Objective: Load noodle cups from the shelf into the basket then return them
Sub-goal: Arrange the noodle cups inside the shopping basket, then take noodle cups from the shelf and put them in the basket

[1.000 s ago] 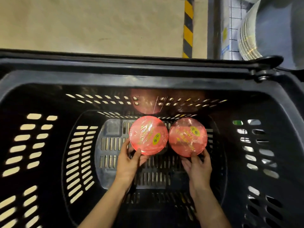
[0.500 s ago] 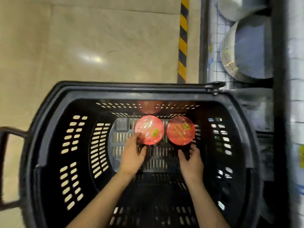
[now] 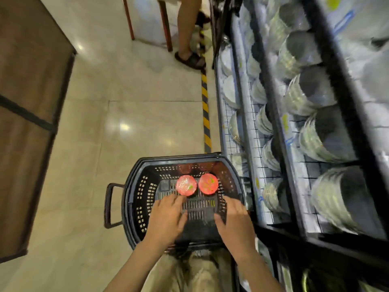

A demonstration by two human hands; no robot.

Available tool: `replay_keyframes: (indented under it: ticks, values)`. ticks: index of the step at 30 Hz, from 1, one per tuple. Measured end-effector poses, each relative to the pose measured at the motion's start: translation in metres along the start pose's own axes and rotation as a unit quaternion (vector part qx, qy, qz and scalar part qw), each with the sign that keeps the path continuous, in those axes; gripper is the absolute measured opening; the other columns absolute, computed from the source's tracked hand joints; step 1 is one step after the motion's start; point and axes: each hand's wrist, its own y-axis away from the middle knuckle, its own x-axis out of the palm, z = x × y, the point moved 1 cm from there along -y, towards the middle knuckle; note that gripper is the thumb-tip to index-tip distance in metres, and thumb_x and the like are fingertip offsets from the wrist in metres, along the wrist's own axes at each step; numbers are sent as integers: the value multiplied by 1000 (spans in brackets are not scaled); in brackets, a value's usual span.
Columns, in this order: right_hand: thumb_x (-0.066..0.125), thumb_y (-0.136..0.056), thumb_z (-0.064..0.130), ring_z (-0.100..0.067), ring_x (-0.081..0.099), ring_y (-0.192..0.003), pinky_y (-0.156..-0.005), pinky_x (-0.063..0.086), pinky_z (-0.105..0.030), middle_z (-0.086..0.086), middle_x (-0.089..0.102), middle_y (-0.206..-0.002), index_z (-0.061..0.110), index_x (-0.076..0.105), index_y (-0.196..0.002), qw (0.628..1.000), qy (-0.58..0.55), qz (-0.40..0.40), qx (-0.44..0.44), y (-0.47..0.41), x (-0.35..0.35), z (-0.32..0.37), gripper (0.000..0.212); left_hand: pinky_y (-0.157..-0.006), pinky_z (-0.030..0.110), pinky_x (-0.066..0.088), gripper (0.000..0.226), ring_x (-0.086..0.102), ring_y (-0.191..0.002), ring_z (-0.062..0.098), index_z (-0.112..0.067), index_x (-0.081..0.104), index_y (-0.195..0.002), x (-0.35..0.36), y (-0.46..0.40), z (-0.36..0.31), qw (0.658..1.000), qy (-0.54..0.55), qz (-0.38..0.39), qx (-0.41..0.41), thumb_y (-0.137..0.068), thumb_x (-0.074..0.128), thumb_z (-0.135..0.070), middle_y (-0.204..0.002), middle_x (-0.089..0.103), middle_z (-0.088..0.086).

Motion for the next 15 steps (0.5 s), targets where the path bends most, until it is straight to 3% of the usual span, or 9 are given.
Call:
replay_keyframes:
  ticks: [2,4,6,11,15]
  values:
    - [57,-84,32,-26,59,-110,-89,50,-33,-5,60,-117,14,54,-124,999,-7,-29,-12,26,-34,13,44,-65,33,53,35,64,-75,19,-20,60,-102,-35,18,-17,999,-1,-38,20,-74,49,-38,-85,63,-3]
    - [49,-94,37,-15,41,-130,-105,36,-27,4,43,-138,21,37,-139,1000,-10,0,-21,52,-67,26,50,-62,30,54,38,64,-72,17,-20,57,-104,-68,34,-32,997,15,-67,43,-75,43,-40,-84,63,-4]
    - [45,-96,40,-9,31,-134,-108,29,-22,9,33,-144,25,27,-143,999,-39,-10,-13,73,-91,30,53,-61,27,53,38,64,-71,14,-23,51,-108,-95,50,-47,993,23,-103,61,-75,43,-40,-86,63,-6]
    - [48,-94,43,-7,34,-131,-102,31,-20,13,35,-140,30,28,-141,995,-71,-72,18,125,-127,40,53,-62,27,54,36,66,-74,13,-17,64,-105,-130,85,-66,986,59,-122,98,-76,55,-37,-90,66,-5]
    - [47,-94,44,-8,32,-131,-100,31,-21,14,33,-138,32,27,-140,983,-93,-139,69,170,-133,49,52,-64,14,46,37,64,-74,2,-25,66,-99,-144,103,-76,977,43,-97,185,-77,44,-45,-87,66,-14]
